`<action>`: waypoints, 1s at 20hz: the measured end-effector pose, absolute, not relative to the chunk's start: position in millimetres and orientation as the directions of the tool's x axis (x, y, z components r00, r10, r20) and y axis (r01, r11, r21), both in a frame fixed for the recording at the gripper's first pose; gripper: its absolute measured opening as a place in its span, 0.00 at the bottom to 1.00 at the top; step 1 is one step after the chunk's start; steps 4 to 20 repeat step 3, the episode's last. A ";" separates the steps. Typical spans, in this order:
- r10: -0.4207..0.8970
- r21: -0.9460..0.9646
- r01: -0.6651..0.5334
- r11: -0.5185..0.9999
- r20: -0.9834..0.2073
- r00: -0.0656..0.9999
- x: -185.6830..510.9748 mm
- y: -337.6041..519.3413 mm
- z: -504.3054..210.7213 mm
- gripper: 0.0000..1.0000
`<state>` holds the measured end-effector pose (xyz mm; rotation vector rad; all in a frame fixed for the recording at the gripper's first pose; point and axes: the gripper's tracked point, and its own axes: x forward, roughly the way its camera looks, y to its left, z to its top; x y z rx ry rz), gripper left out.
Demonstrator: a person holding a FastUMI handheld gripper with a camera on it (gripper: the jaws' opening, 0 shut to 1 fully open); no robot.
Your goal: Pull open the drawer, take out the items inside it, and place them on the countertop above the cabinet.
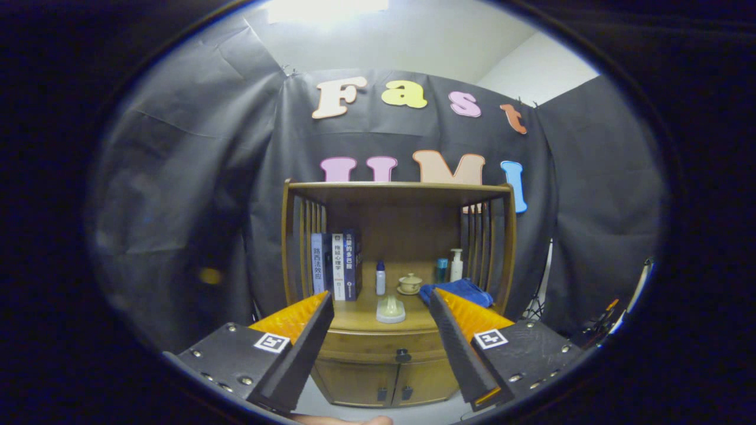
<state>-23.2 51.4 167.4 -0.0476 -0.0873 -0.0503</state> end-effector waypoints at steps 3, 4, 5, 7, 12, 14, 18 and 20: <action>-0.056 -0.042 0.059 0.997 0.054 0.997 -20.3 40.0 151.4 0.98; -0.056 -0.042 0.059 0.997 0.054 0.997 -20.3 40.0 151.4 0.98; -0.056 -0.042 0.059 0.997 0.054 0.997 -20.3 40.0 151.4 0.98; -0.056 -0.042 0.059 0.997 0.054 0.997 -20.3 40.0 151.4 0.98; -0.056 -0.042 0.059 0.997 0.054 0.997 -20.3 40.0 151.4 0.98; -0.056 -0.042 0.059 0.997 0.054 0.997 -20.3 40.0 151.4 0.98; -0.056 -0.042 0.059 0.997 0.054 0.997 -20.3 40.0 151.4 0.98; -0.056 -0.042 0.059 0.997 0.054 0.997 -20.3 40.0 151.4 0.98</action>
